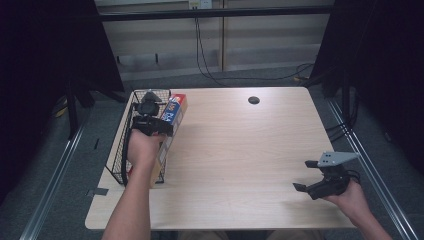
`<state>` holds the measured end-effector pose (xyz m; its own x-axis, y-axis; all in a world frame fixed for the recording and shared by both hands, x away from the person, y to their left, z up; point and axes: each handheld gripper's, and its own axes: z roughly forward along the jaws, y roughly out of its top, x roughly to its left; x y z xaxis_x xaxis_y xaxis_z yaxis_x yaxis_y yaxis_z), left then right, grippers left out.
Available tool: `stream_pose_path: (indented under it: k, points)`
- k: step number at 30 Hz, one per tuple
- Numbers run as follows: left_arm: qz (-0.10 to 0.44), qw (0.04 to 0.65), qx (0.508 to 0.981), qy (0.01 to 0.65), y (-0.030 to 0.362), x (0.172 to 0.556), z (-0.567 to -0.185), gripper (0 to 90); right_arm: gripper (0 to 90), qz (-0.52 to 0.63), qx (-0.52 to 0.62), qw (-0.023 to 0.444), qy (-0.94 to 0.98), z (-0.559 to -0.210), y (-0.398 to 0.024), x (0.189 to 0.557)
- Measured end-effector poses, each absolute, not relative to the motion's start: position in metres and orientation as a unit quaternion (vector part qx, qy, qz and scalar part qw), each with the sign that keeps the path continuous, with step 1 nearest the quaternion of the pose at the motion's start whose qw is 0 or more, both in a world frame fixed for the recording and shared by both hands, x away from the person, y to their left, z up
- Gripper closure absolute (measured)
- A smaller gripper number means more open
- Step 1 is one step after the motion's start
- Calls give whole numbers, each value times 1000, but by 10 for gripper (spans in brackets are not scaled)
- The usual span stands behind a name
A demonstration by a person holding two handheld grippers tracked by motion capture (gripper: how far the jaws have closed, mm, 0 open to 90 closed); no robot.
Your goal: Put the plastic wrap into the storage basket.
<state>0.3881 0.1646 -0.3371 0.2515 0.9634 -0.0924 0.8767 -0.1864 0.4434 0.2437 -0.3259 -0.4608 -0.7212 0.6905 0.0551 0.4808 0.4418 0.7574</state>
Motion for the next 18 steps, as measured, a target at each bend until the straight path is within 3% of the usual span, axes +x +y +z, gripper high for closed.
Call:
stream_pose_path:
  k: [18]
  points:
    - [108,209,735,637,191,385,-343,433,51,397,350,130,838,-461,-326,244]
